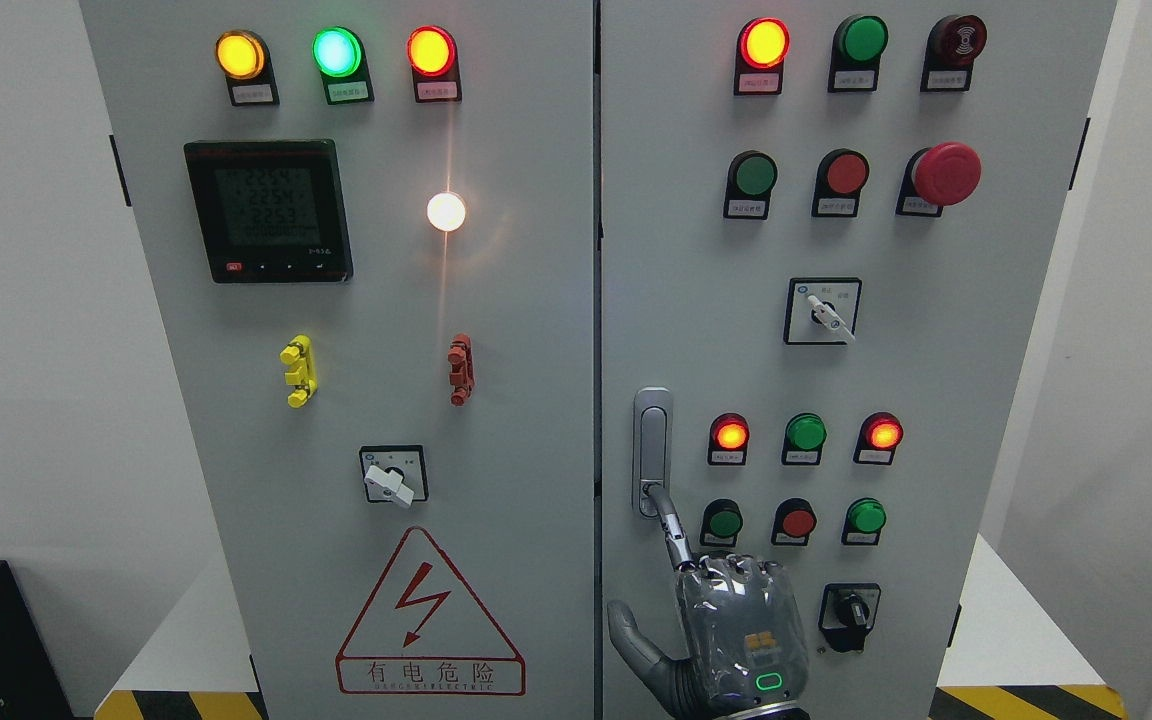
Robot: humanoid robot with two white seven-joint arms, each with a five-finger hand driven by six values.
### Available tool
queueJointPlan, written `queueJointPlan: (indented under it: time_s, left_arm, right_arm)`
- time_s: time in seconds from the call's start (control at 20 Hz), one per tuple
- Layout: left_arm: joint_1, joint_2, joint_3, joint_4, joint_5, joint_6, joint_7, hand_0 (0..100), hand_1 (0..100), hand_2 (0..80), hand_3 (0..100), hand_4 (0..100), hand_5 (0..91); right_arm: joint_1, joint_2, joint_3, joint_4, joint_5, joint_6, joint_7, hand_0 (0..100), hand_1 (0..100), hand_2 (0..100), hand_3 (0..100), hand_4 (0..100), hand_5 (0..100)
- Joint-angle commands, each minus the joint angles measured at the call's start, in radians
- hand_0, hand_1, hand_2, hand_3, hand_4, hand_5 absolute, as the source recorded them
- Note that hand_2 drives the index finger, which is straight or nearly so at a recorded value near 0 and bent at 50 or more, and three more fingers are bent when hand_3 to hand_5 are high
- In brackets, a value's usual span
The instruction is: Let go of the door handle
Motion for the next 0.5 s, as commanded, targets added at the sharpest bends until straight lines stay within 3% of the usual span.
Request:
queueJointPlan:
  time_s: [0.0, 0.45]
  left_arm:
    - [-0.026, 0.000, 0.000, 0.029, 0.000, 0.000, 0.001, 12, 56, 0.0, 0, 0, 0.0]
    - [-0.026, 0.000, 0.000, 0.029, 0.000, 0.000, 0.001, 12, 56, 0.0, 0, 0, 0.0]
  right_arm:
    - [-0.002, -0.002, -0.002, 0.016, 0.000, 0.002, 0.002, 35, 25, 7, 100, 100, 100]
    - [-0.002, -0.002, -0.002, 0.025, 0.000, 0.002, 0.002, 35, 25, 7, 100, 100, 100]
